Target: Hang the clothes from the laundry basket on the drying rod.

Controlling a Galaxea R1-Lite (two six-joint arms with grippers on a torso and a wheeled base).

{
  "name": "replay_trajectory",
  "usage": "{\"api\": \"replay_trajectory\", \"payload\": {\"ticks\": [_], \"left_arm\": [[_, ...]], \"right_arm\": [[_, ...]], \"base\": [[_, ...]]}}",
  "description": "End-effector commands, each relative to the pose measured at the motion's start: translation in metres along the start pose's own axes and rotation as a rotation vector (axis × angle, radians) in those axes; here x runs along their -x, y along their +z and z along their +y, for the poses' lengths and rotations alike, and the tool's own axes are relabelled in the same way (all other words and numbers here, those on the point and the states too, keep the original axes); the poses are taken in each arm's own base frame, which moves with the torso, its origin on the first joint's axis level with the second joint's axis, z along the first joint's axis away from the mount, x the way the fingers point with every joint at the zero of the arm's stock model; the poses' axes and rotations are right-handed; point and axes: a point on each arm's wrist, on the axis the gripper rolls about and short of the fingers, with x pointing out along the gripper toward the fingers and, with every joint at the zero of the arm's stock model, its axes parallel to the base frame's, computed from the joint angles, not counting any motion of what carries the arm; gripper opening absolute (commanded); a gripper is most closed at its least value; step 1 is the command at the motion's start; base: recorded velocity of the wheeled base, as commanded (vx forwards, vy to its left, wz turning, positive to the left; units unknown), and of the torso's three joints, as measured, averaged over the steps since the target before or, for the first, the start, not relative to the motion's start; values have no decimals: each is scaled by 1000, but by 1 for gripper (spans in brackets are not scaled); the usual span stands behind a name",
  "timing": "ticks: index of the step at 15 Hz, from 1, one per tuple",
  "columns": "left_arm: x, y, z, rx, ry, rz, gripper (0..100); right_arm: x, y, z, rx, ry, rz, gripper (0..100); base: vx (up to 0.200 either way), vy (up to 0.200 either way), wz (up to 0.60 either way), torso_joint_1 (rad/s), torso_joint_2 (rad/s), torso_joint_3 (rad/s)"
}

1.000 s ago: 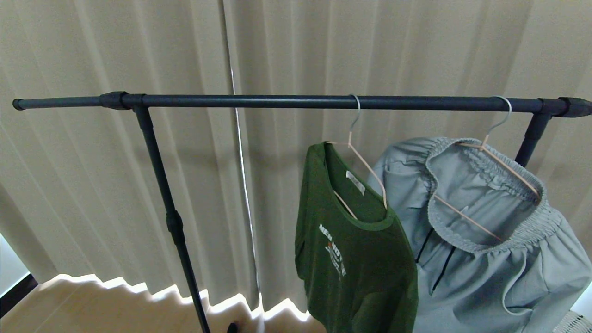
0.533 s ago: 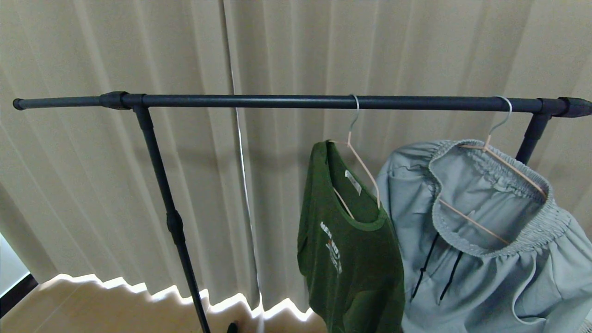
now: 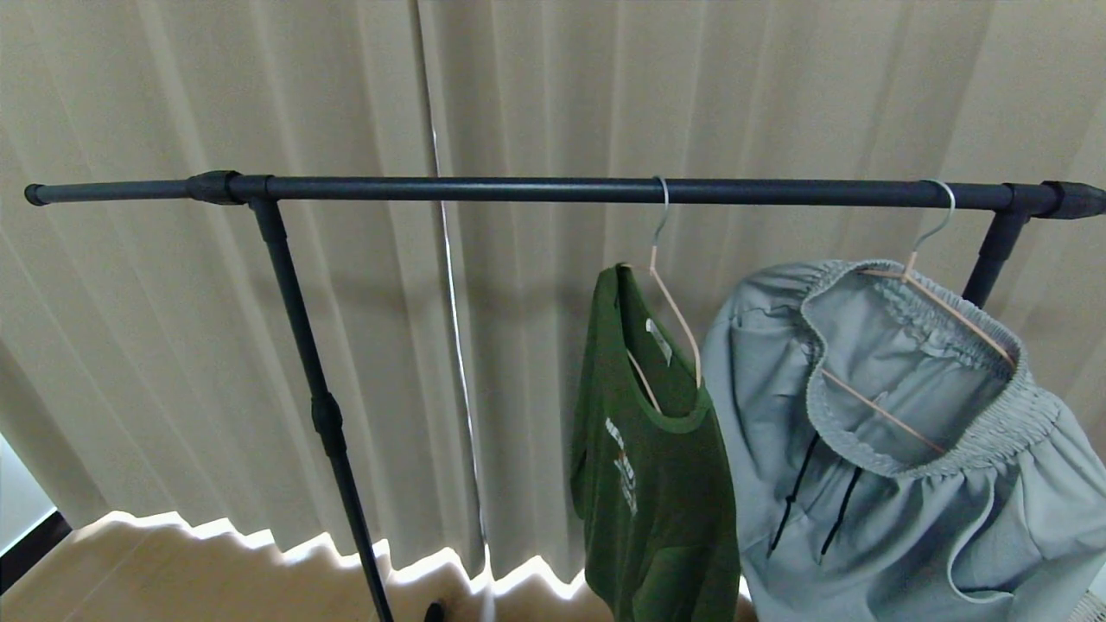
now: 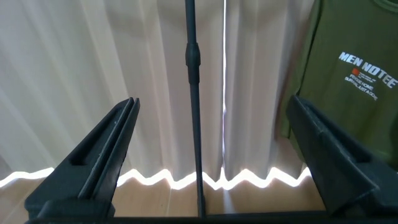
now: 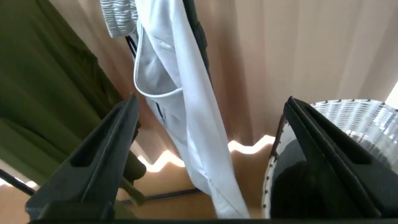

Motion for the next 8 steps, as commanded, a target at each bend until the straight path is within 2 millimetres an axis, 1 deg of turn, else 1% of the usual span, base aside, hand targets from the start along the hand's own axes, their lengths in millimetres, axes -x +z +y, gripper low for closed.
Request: {"api": "replay_trajectory", "payload": {"ticks": [1,3,5,7,8], "left_arm": [[0,0,0,-1,0,-1,100],[0,0,0,-1,0,-1,100],[0,0,0,-1,0,-1,100],[0,0,0,0,0,-1,100],[0,0,0,-1,0,-1,100]], "right_arm": [[0,0,0,10,11,2,100],[0,0,0,34,19,3,100],[0,-1,1,108,33,8,100],[-1,-1,-1,201,-14,1,100],[-1,-1,-1,205,-29,-2,100]], "base": [[0,0,0,0,0,0],[0,0,0,0,0,0],[0,0,0,0,0,0],[0,0,0,0,0,0],[0,0,0,0,0,0]]}}
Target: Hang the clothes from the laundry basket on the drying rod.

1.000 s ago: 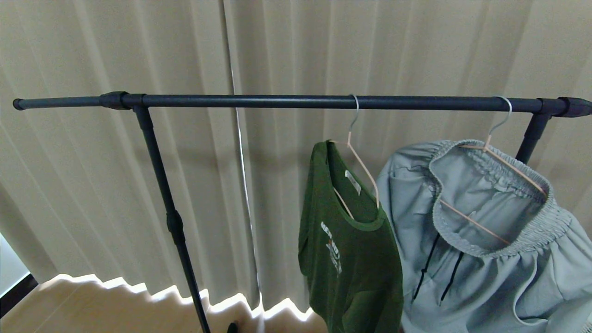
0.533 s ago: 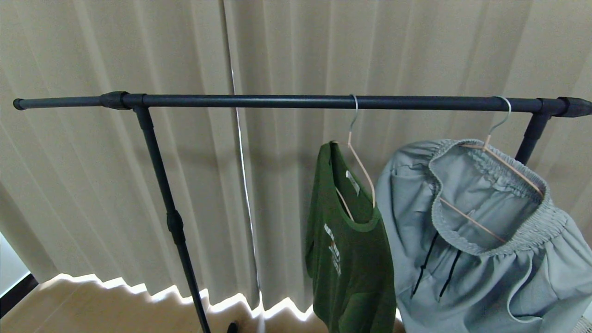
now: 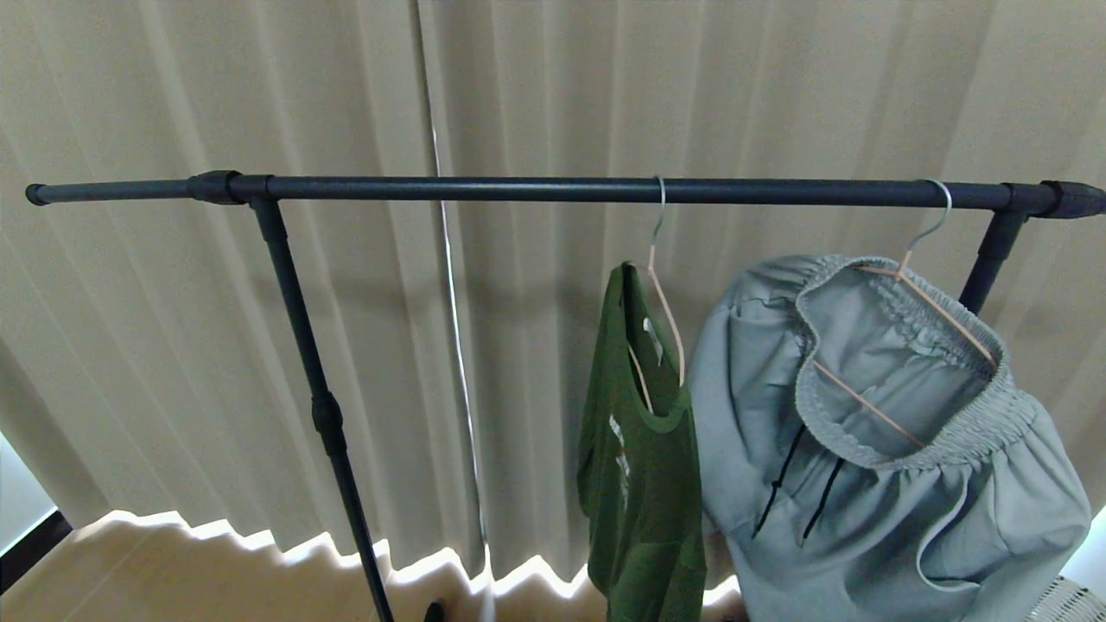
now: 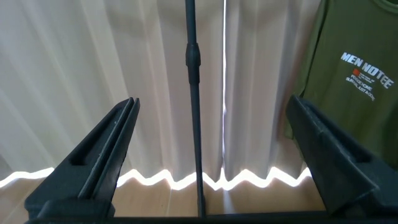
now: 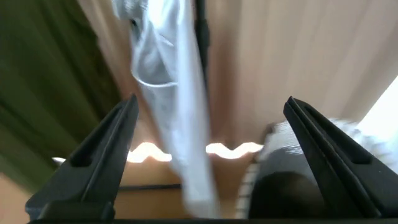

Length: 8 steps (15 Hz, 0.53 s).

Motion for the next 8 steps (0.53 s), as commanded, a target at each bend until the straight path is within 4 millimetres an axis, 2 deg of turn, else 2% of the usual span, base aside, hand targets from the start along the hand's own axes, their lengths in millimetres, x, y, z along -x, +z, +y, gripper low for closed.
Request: {"api": "replay_trajectory", "payload": {"ticks": [1,3,4,8], "left_arm": [[0,0,0,0,0,0,100],[0,0,0,0,0,-2,100],[0,0,0,1,0,-2,100],[0,0,0,0,0,-2,100]], "right_arm": [[-1,-1,0,-1,-9,-3,100],[-16,-11,0,-20,-64,-111,100],[-18,-10,2,-36,-31,-169,100],[-18,-10,2,-21,3,-163,100]], "base": [[0,0,0,0,0,0],[0,0,0,0,0,0],[0,0,0,0,0,0],[0,0,0,0,0,0]]}}
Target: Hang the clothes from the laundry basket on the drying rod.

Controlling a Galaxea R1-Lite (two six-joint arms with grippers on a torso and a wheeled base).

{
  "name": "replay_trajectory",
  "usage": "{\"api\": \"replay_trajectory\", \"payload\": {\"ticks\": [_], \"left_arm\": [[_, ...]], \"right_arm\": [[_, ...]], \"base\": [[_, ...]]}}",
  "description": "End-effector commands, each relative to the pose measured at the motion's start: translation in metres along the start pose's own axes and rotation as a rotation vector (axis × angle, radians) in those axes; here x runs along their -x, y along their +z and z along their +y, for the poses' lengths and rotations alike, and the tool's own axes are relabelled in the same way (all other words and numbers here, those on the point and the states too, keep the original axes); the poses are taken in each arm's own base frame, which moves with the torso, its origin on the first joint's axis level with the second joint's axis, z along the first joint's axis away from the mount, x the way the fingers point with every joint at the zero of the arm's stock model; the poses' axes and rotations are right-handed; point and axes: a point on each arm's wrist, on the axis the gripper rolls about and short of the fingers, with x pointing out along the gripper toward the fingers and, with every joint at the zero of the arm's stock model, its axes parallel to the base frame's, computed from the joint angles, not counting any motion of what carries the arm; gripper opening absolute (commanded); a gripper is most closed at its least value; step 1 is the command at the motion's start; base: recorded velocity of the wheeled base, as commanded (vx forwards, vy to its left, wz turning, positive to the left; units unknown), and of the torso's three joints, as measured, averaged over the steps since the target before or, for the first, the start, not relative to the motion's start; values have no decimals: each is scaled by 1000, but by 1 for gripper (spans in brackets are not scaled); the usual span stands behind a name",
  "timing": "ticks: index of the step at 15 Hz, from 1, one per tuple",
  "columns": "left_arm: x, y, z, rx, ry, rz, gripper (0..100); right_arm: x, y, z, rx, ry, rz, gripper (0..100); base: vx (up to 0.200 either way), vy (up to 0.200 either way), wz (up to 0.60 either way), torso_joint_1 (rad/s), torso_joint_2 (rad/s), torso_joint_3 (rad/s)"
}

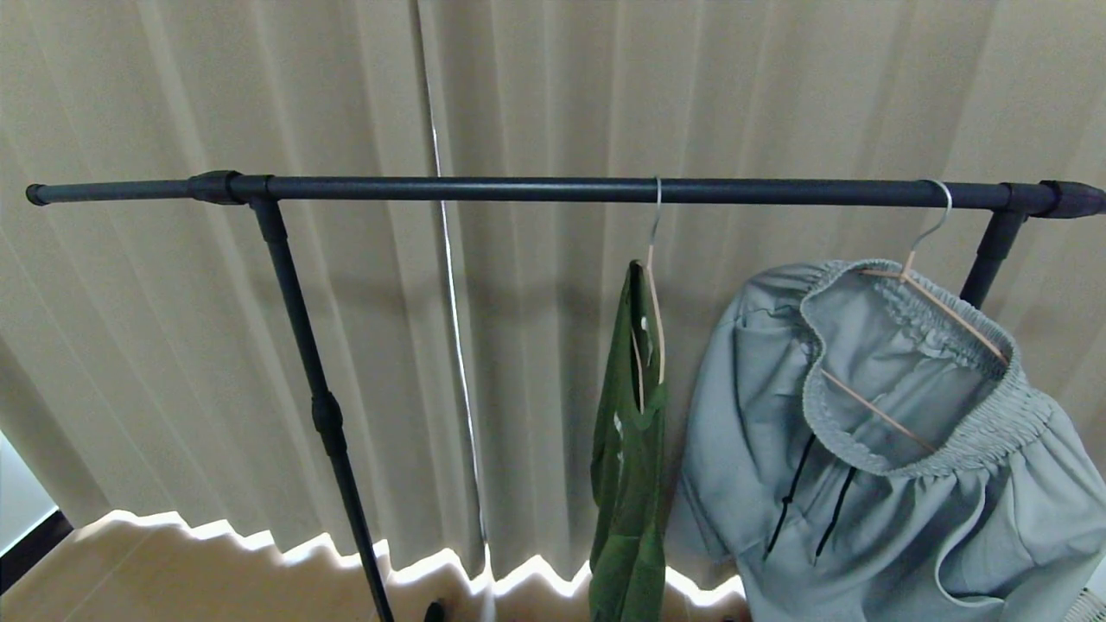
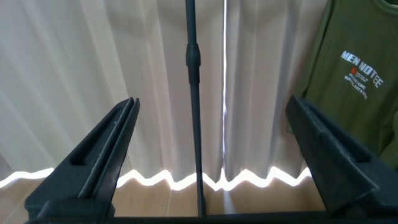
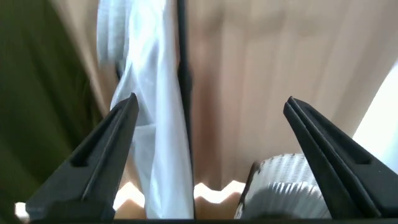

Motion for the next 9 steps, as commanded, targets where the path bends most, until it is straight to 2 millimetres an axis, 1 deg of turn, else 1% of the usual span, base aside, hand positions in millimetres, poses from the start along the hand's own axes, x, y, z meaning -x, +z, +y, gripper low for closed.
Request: {"api": "replay_trajectory", "payload": {"ticks": [1,4,9], "left_arm": [[0,0,0,0,-1,0,100],[0,0,0,0,-1,0,100],[0,0,0,0,-1,0,100]], "right_arm": [[0,-2,0,1,2,4,100],[0,-2,1,39,37,12,100],[0,-2,1,36,38,12,100]], "base": [[0,0,0,0,0,0],[0,0,0,0,0,0],[0,0,0,0,0,0]]}}
